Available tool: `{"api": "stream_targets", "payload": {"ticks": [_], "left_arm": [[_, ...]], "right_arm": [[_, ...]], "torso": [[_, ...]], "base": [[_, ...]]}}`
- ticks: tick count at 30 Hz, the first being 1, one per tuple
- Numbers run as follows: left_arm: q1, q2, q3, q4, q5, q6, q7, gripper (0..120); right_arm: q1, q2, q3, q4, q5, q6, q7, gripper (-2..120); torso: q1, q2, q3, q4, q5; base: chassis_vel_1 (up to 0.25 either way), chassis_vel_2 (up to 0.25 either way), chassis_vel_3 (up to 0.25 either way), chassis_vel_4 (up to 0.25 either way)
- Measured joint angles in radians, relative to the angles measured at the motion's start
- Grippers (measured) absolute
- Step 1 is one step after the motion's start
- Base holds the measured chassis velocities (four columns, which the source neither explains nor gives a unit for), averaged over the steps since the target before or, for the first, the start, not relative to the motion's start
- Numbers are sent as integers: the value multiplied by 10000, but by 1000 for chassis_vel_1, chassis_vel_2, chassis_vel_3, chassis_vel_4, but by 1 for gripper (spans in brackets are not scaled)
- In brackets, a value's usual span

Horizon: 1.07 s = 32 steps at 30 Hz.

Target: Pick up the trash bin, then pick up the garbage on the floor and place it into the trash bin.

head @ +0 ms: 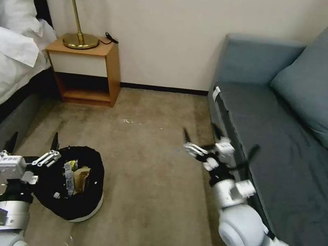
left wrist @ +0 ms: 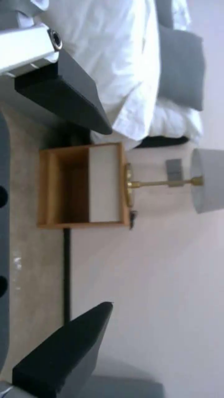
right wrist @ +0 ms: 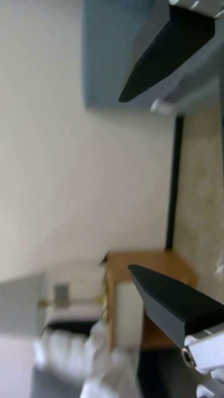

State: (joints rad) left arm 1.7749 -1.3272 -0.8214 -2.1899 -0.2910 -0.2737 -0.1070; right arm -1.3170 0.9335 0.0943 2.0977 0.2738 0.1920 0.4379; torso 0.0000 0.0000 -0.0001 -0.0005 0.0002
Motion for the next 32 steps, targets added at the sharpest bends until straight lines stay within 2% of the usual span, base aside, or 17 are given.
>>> {"api": "stream_targets", "payload": {"ticks": [5,9,19,32], "left_arm": [[95,-95,217,174,172,5,148,100],[152,-124,320,236,240,-19,233,100],[241,-41,395,323,-244,0,720,100],[262,-39,399,372,-315,37,755,100]], "right_arm": [[-1219,111,507,142,-564,89,373,100],[-1531,259,641,347,-706,78,744,100],[-1632,568,779,426,-745,-30,1036,100],[-1602,655,752,393,-838,-95,1214,100]], "torso": [[0,0,0,3,-3],[-1,0,0,5,-2],[0,0,0,5,-2],[0,0,1,5,-2]], "base": [[0,0,0,0],[0,0,0,0],[0,0,0,0],[0,0,0,0]]}}
